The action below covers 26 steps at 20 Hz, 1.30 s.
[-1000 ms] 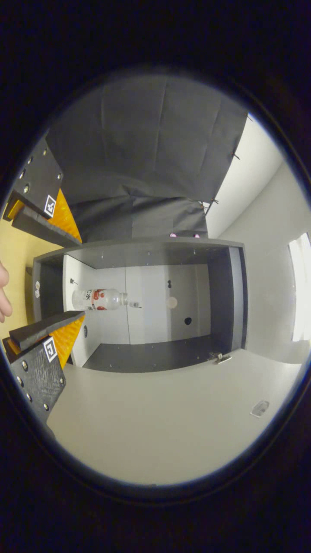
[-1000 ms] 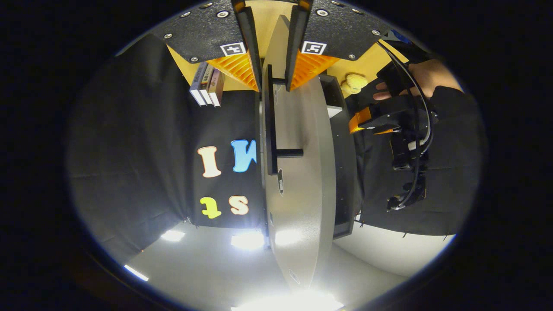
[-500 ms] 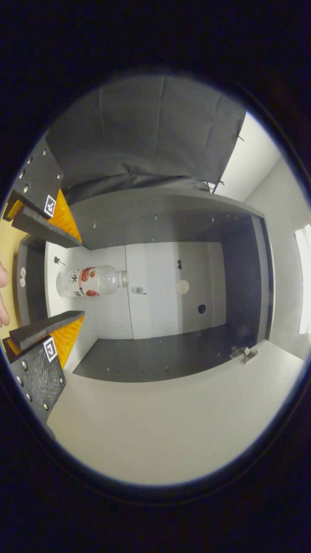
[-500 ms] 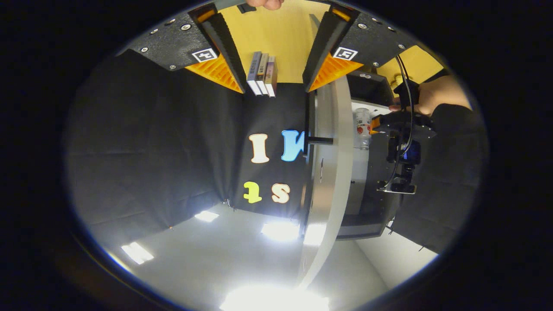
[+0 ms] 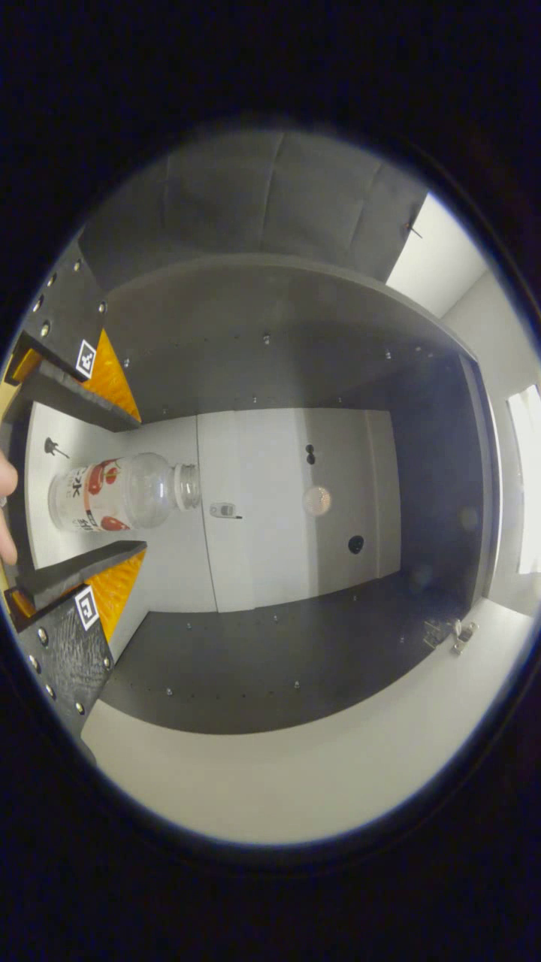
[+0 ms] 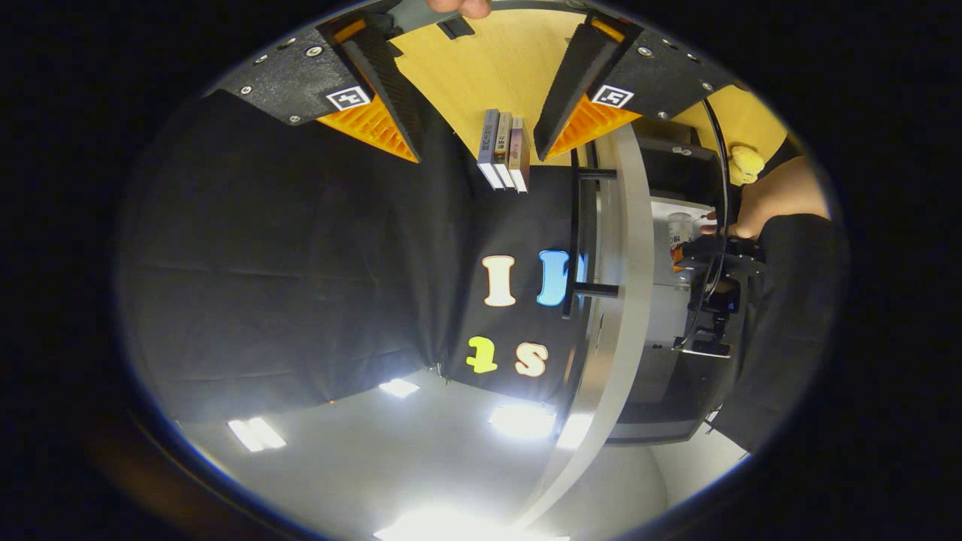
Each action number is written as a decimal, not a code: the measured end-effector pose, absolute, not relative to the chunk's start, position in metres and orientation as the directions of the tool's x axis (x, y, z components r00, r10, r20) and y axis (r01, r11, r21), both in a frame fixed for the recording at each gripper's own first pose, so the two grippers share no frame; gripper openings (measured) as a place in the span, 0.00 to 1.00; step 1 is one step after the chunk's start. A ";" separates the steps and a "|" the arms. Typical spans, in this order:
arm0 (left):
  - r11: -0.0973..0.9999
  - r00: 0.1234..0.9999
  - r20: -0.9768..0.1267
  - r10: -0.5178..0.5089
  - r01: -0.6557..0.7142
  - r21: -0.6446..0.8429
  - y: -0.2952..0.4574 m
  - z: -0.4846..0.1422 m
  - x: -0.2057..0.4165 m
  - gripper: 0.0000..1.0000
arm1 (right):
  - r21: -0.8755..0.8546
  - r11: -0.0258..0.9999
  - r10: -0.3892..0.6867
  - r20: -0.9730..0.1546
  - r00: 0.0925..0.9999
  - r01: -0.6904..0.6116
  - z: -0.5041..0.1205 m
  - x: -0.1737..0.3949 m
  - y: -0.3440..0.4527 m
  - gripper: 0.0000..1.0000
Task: Open the cabinet door with the right hand, grasp the bottle in the cabinet with the left hand and place it on the coaster, then close the cabinet door with the right hand.
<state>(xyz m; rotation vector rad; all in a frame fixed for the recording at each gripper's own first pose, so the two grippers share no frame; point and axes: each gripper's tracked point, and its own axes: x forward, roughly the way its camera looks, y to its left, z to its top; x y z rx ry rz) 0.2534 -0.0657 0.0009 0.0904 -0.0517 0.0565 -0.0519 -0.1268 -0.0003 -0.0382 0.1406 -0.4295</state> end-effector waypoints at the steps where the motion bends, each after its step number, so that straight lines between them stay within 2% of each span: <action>1: 0.994 0.997 0.051 0.056 -0.061 0.091 -0.064 -0.004 0.262 0.84 | -0.067 0.905 -0.425 -0.128 0.896 0.419 0.000 -0.050 -0.126 0.92; 8: 0.999 1.000 0.003 0.027 -0.027 0.034 -0.068 -0.036 0.302 0.84 | -0.141 0.878 -0.476 -0.141 0.868 0.458 -0.006 -0.035 -0.115 0.92; 11: 0.997 0.998 0.006 0.063 -0.063 0.043 -0.058 -0.042 0.309 0.86 | -0.135 0.859 -0.511 -0.168 0.843 0.494 -0.017 -0.032 -0.115 0.92; 12: 0.996 0.997 0.010 0.072 -0.072 0.044 -0.056 -0.042 0.310 0.78 | -0.121 0.857 -0.515 -0.181 0.838 0.501 -0.020 -0.033 -0.115 0.92; 13: 0.997 0.997 0.017 0.069 -0.069 0.042 -0.057 -0.041 0.308 0.65 | -0.107 0.855 -0.519 -0.192 0.833 0.508 -0.024 -0.033 -0.117 0.92; 14: 0.997 0.998 0.018 0.067 -0.068 0.046 -0.057 -0.040 0.308 0.72 | -0.095 0.852 -0.524 -0.193 0.830 0.515 -0.024 -0.033 -0.119 0.92; 17: 0.997 0.998 0.004 0.055 -0.055 0.055 -0.056 -0.038 0.302 0.71 | -0.091 0.845 -0.535 -0.172 0.827 0.527 -0.021 -0.035 -0.119 0.92; 23: 0.997 0.997 0.043 0.057 -0.060 0.057 -0.053 -0.006 0.263 0.71 | -0.067 0.887 -0.462 -0.142 0.876 0.457 -0.020 -0.031 -0.124 0.93; 24: 0.996 0.997 0.052 0.060 -0.064 0.062 -0.054 0.001 0.257 0.71 | -0.062 0.892 -0.452 -0.137 0.881 0.448 -0.018 -0.031 -0.127 0.95; 26: 0.995 0.995 0.075 0.063 -0.068 0.074 -0.059 0.013 0.243 0.72 | -0.051 0.900 -0.435 -0.120 0.892 0.432 -0.013 -0.031 -0.135 0.93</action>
